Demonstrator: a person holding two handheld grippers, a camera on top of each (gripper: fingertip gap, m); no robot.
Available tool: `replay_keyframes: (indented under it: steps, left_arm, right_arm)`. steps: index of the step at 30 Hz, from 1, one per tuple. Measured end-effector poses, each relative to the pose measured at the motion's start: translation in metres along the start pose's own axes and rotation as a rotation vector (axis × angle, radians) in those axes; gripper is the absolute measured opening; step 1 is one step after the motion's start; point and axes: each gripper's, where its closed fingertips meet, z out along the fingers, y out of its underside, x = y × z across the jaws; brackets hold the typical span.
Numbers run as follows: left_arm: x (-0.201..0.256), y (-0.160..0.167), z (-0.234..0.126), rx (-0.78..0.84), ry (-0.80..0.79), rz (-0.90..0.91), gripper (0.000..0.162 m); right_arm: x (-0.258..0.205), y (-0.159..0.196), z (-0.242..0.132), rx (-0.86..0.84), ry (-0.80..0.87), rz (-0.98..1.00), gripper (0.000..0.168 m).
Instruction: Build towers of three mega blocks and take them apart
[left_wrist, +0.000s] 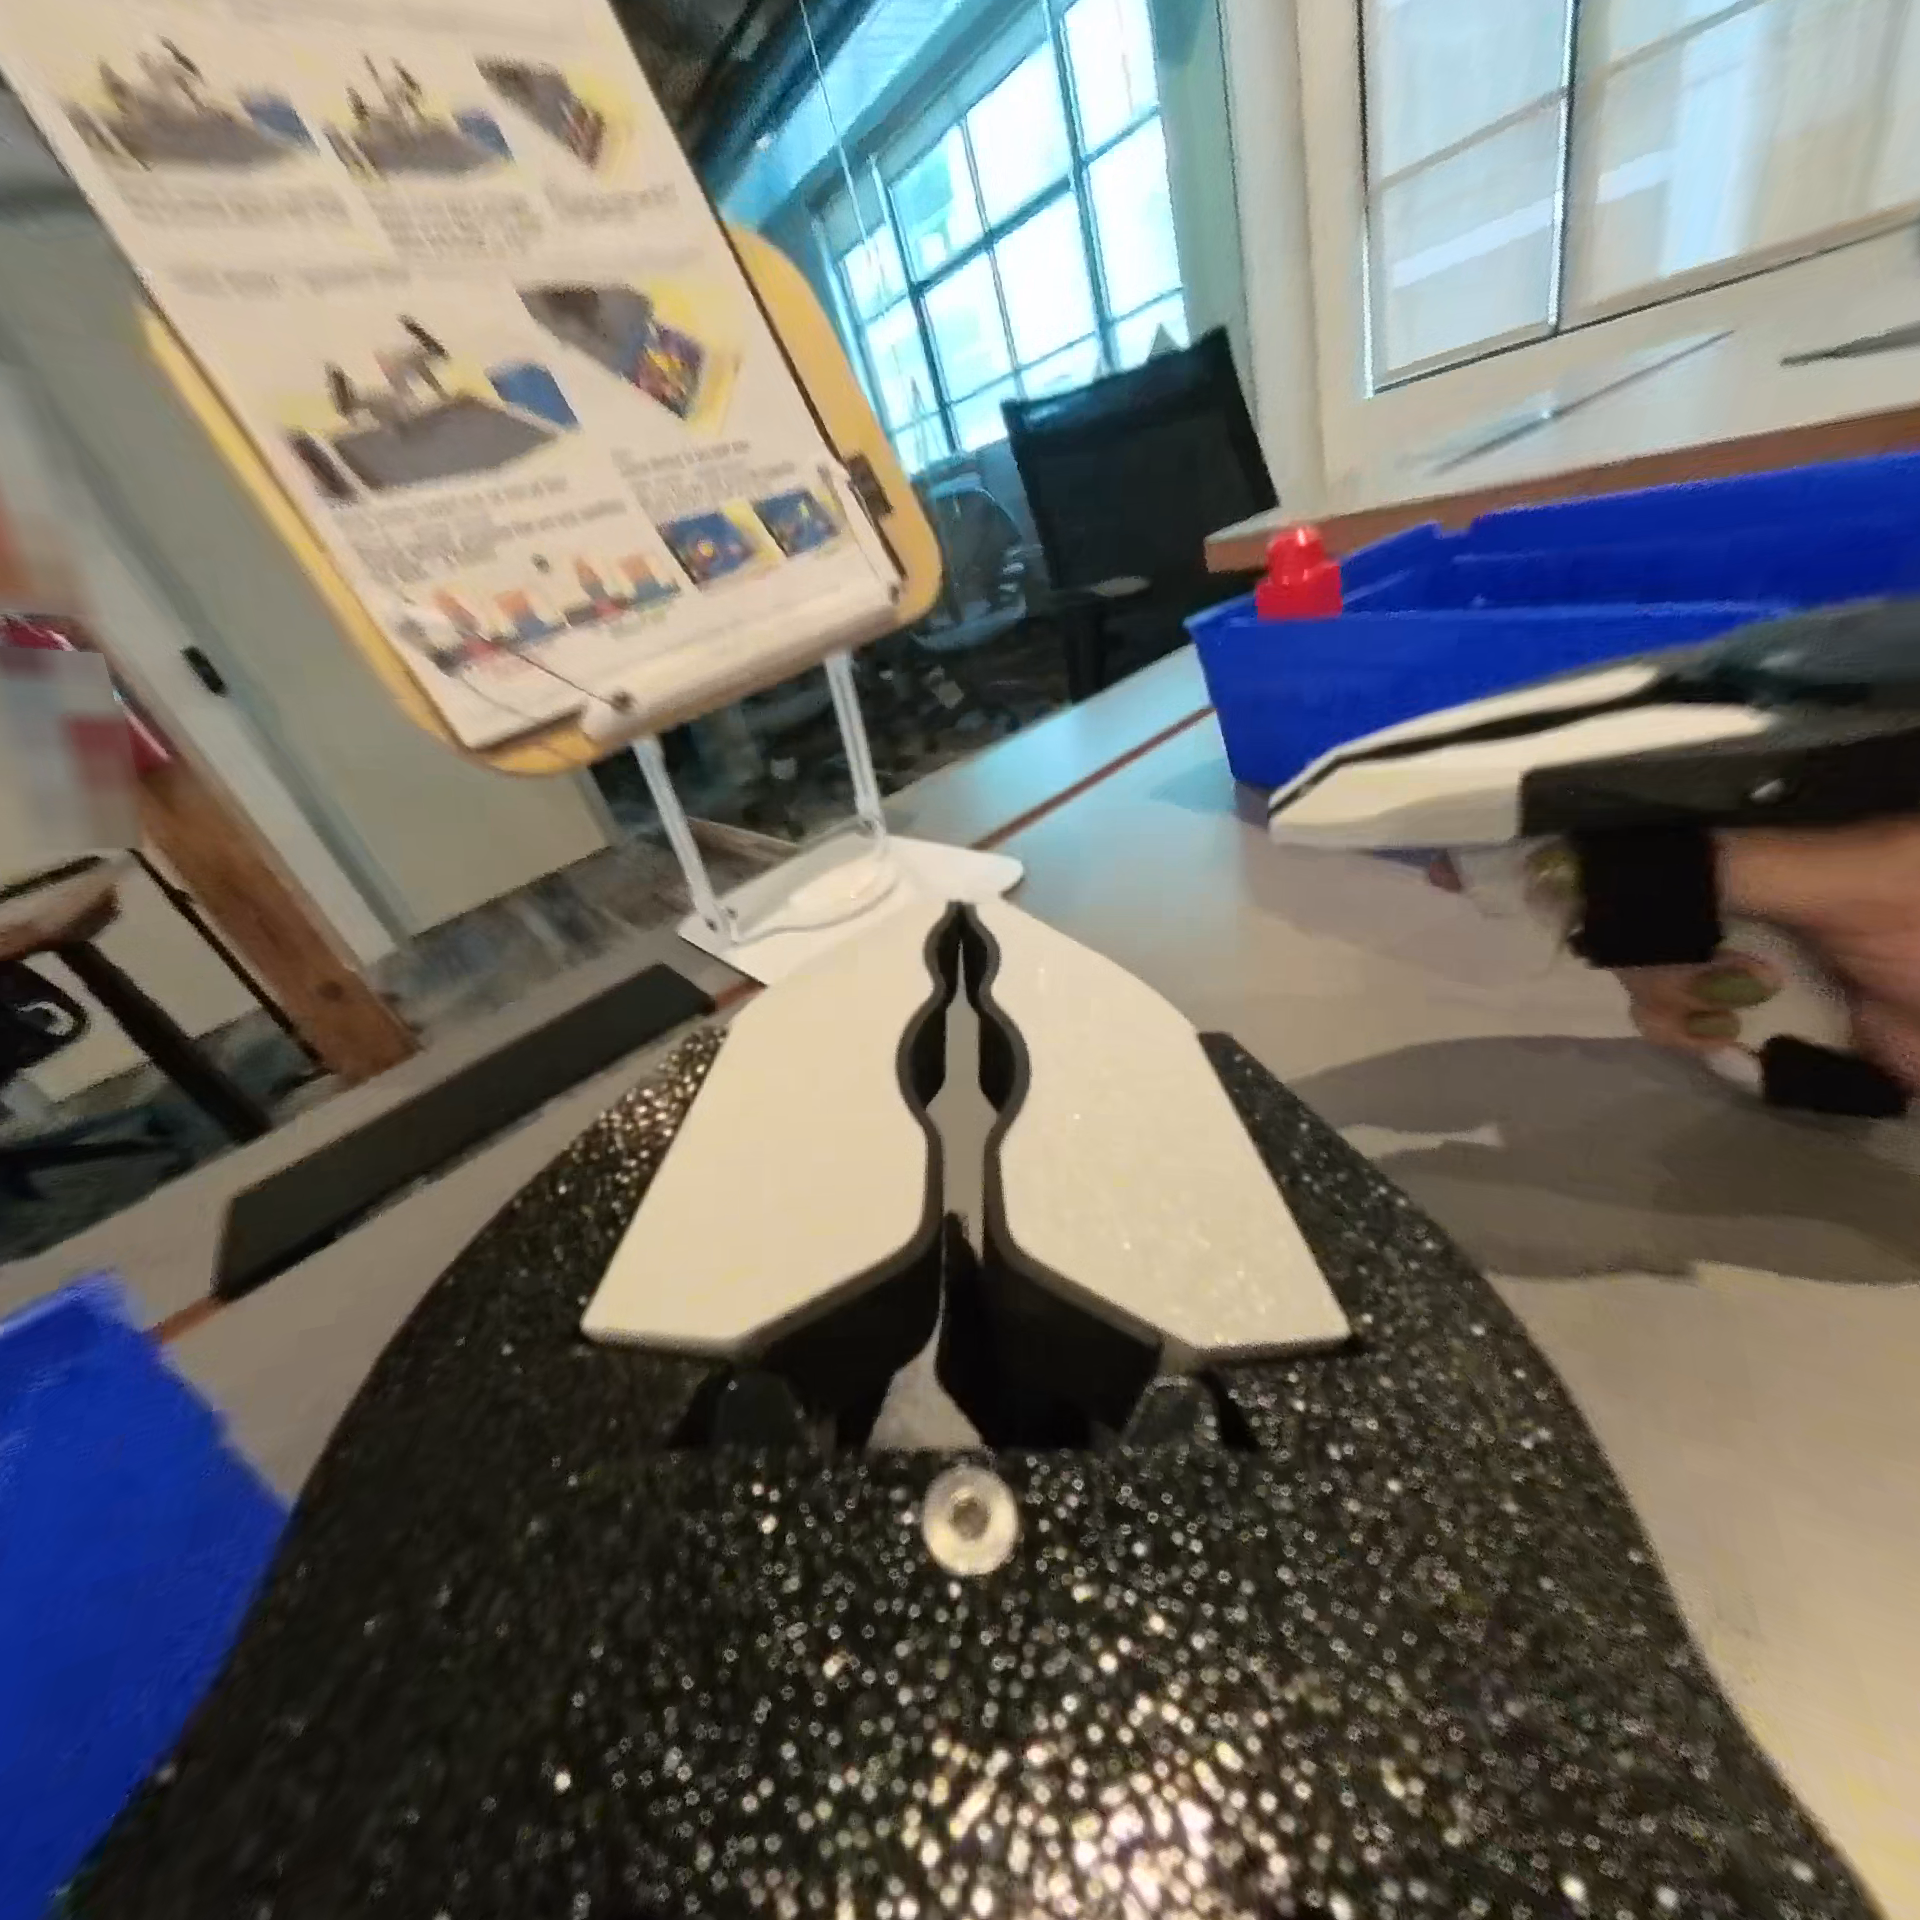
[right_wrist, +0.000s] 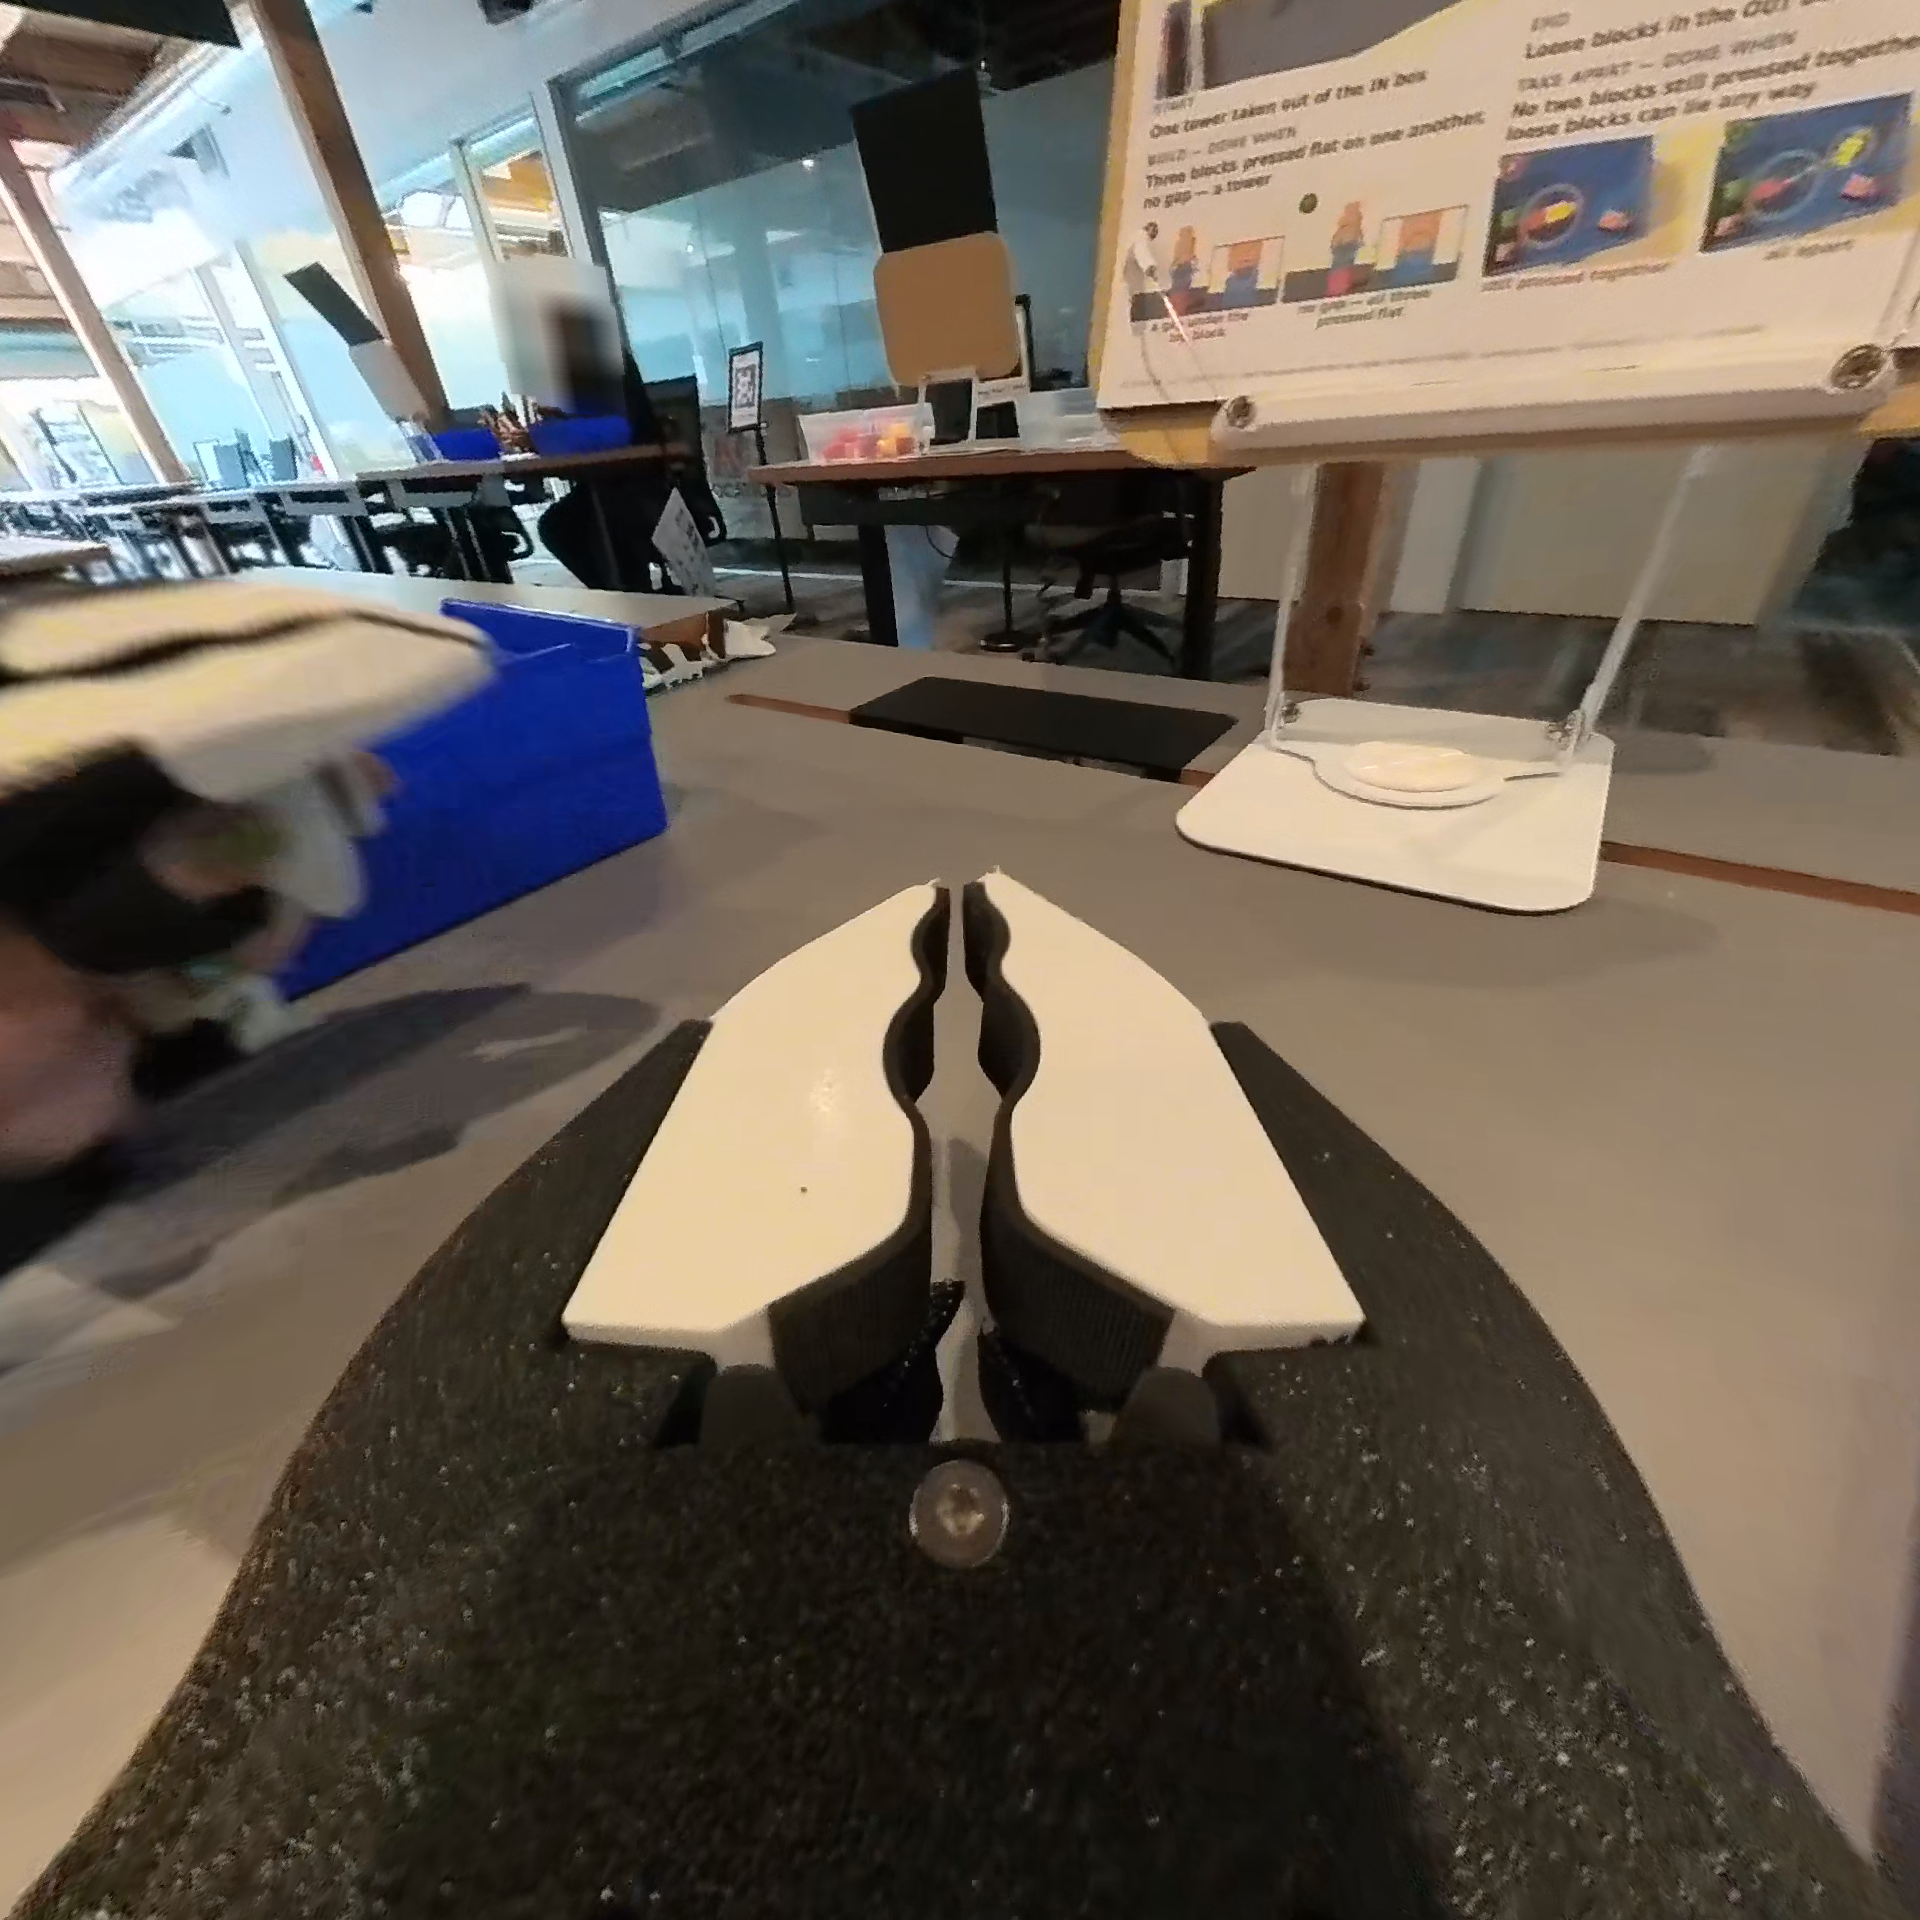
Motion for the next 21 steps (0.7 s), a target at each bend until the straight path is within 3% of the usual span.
replay_keyframes:
  steps: [4,7,12,16,21]
  left_arm:
    - [-0.040,-0.038,-0.067,-0.015,-0.222,0.002,0.000]
    - [-0.105,-0.033,-0.127,-0.177,-0.493,0.063,0.001]
    - [-0.195,0.038,-0.212,-0.726,-0.789,0.113,0.055]
    - [-0.206,0.090,-0.224,-0.898,-0.736,-0.136,0.081]
    - [-0.202,0.122,-0.221,-0.944,-0.645,-0.382,0.074]
  right_arm:
    - [0.002,-0.001,0.000,0.004,0.011,-0.017,0.002]
    - [-0.001,0.000,0.001,-0.002,0.001,-0.018,0.002]
    - [-0.005,0.003,0.003,-0.018,-0.005,-0.057,0.002]
    - [-0.007,0.005,0.004,-0.023,-0.008,-0.081,0.002]
    - [-0.008,0.005,0.004,-0.025,-0.015,-0.073,0.002]
